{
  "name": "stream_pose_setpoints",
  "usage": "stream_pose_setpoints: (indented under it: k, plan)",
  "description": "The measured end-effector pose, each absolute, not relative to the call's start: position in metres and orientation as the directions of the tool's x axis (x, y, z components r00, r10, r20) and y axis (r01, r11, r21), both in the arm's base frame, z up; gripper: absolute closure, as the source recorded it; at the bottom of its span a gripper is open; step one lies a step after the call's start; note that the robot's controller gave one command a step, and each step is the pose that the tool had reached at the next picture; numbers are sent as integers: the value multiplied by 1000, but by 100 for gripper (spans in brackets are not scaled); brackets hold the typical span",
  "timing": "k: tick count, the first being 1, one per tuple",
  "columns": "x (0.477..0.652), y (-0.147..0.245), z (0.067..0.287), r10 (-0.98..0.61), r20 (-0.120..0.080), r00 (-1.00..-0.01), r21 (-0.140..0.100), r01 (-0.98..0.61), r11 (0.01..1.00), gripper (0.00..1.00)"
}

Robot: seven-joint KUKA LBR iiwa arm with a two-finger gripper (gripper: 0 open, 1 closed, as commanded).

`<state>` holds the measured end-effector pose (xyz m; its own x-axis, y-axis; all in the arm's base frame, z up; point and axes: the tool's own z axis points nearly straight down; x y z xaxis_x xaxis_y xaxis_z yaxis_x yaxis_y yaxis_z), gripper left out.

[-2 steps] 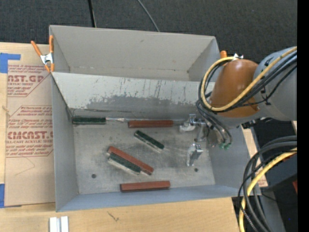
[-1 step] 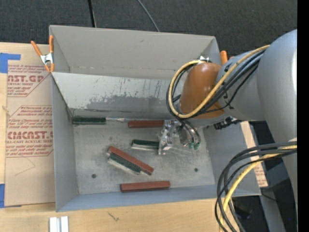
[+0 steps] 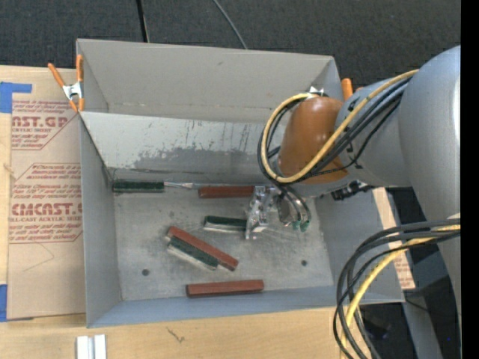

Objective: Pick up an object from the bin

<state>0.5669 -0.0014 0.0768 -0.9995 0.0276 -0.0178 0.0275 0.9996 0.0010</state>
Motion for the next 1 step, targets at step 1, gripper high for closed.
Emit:
stream_pose_setpoints:
  k: [1]
  plan:
    - [551, -2, 204, 4, -3, -1000, 0, 4, 1000, 100]
